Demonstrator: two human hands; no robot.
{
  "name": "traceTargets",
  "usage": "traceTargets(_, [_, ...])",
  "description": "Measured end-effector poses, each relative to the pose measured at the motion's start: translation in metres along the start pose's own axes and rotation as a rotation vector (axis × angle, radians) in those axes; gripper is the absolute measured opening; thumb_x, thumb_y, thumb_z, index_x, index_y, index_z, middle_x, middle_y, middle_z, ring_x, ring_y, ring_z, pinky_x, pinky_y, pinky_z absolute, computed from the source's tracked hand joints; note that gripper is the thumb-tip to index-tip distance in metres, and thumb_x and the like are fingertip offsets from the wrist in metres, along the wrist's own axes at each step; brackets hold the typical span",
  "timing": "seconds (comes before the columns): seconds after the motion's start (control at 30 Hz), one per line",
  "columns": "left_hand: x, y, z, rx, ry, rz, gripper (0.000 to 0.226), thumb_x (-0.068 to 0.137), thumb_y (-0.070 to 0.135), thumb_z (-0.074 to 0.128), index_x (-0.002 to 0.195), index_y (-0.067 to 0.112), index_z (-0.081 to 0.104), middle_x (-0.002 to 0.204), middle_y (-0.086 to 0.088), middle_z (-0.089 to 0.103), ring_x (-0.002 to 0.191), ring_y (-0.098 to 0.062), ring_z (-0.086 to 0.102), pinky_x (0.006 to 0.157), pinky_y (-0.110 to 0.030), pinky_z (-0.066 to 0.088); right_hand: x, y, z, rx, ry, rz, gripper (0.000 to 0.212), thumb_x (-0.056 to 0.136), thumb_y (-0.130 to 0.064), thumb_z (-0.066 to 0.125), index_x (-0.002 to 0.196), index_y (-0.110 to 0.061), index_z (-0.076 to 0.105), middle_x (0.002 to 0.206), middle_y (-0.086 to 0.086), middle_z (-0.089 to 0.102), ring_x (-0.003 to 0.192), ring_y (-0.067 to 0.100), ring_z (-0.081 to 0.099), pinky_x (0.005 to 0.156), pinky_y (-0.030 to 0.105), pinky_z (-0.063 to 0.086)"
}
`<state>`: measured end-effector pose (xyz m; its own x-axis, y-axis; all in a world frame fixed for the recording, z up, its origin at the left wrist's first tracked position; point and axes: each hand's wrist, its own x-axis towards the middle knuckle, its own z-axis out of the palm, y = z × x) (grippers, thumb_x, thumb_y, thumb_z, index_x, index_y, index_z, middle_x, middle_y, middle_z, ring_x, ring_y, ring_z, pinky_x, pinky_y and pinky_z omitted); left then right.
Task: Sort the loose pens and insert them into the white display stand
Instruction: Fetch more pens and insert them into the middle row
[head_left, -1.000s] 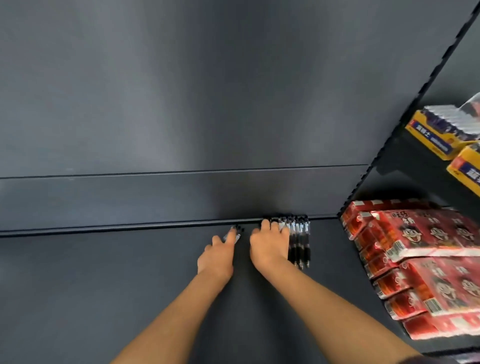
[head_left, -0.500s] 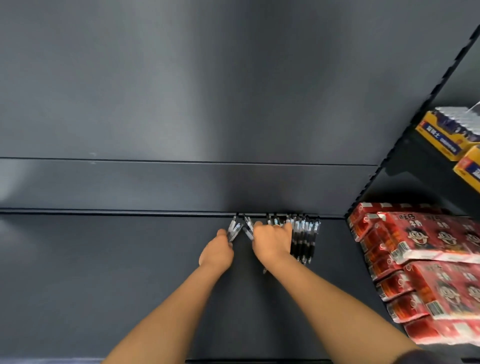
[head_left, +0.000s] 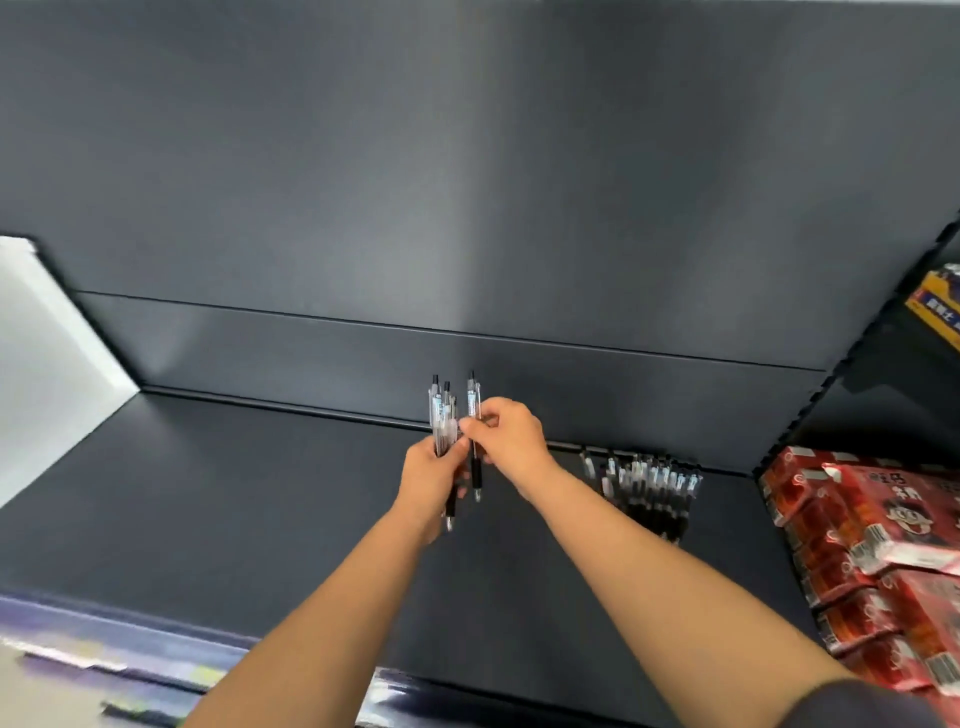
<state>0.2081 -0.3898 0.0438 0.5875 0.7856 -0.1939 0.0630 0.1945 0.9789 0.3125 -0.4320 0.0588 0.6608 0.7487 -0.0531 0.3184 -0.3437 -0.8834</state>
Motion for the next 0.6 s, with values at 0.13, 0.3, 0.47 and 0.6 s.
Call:
traceTargets(0.13, [-0.011,0.023,-0.067,-0.057,0.081,0.066,0.015,0.096,0.015,0.051,0.086,0.01,0.062,0.072,-0.009,0.059,0.065,-0.02,0.054,0.054,-0.029,0.045,-0.004,-0.055,0.05,0.11,-0.068,-0.084,0.019,0.083,-0.021,0.069,0.076,-0.02,0.052,0.07,-0.01,0.053,0.067,0.01,0.052,0.064,0.023,0.044])
traceTargets(0.3, [-0.03,0.042,-0.173,-0.012,0.125,0.142,0.015,0.097,0.019,0.049,0.088,0.015,0.06,0.07,0.004,0.069,0.061,-0.011,0.063,0.052,-0.023,0.049,-0.018,-0.128,0.144,0.264,-0.182,-0.088,0.019,0.089,-0.014,0.061,0.079,-0.016,0.045,0.067,0.001,0.052,0.048,0.012,0.045,0.04,0.02,0.037])
traceTargets(0.47, [-0.059,0.053,-0.305,0.058,0.288,0.184,0.013,0.097,0.01,0.047,0.087,0.01,0.055,0.062,-0.004,0.055,0.048,-0.011,0.054,0.043,-0.022,0.04,-0.044,-0.208,0.253,0.311,-0.334,-0.227,0.006,0.094,-0.02,0.053,0.095,-0.014,0.054,0.079,0.003,0.055,0.055,0.011,0.043,0.049,0.021,0.033])
traceTargets(0.6, [-0.078,0.062,-0.397,0.036,0.348,0.189,0.011,0.097,0.011,0.046,0.089,0.011,0.053,0.066,-0.003,0.059,0.048,-0.012,0.057,0.043,-0.022,0.044,-0.059,-0.266,0.317,0.422,-0.427,-0.244,0.016,0.098,-0.02,0.047,0.095,-0.011,0.06,0.073,0.003,0.057,0.047,0.008,0.045,0.037,0.017,0.032])
